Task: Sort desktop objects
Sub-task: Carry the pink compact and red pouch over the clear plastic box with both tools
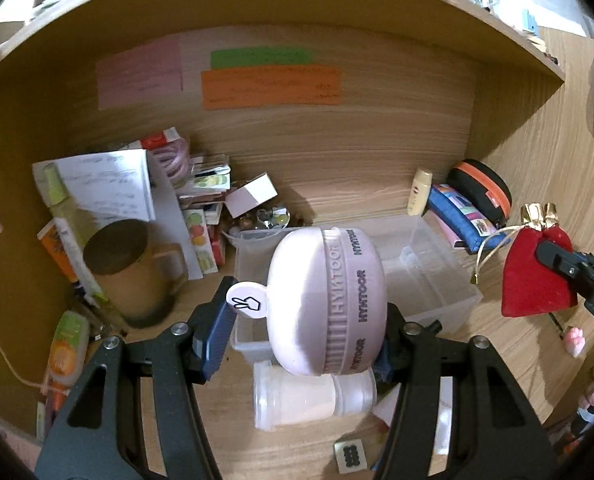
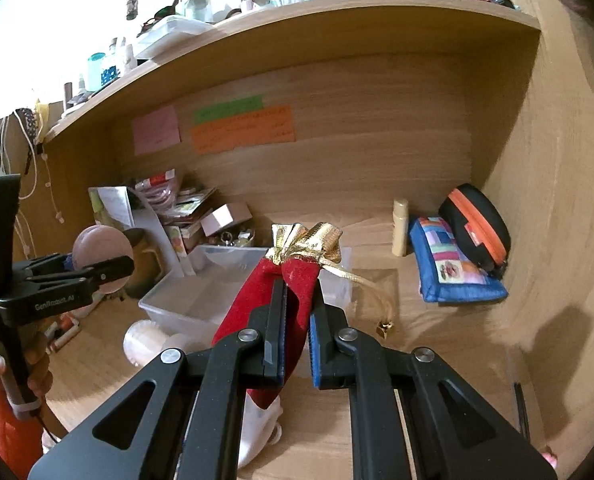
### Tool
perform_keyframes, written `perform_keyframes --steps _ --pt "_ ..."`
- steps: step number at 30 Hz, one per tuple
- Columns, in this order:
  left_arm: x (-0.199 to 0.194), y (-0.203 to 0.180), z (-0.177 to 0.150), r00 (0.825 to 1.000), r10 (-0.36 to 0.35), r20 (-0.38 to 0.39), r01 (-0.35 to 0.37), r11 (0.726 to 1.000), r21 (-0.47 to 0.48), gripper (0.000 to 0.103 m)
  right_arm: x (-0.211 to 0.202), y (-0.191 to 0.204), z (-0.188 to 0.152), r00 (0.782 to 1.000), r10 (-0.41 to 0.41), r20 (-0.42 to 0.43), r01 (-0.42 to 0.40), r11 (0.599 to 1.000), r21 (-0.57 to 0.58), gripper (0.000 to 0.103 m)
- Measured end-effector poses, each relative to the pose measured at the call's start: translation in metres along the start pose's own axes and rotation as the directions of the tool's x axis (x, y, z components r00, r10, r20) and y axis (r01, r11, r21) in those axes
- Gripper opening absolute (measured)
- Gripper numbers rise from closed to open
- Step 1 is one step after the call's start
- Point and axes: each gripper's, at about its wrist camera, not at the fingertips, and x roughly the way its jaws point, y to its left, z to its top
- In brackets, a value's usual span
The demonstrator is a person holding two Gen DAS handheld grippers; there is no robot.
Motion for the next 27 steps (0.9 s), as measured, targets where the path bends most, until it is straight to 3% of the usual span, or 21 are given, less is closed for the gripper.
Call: perform_keyframes --steps 11,27 --pt "0.045 0.001 0.019 0.996 -0.043 -0.08 0.043 0.999 0.006 0.058 0.046 -0.001 0.024 0.999 0.032 -0.034 -0.033 0.999 -0.04 0.008" --pt "0.127 0.006 0.027 0.966 -0.077 -0.248 0.084 0.996 0.017 0.058 0.131 0.017 0.021 0.979 0.029 -0.202 -0.059 0.988 -0.145 0.008"
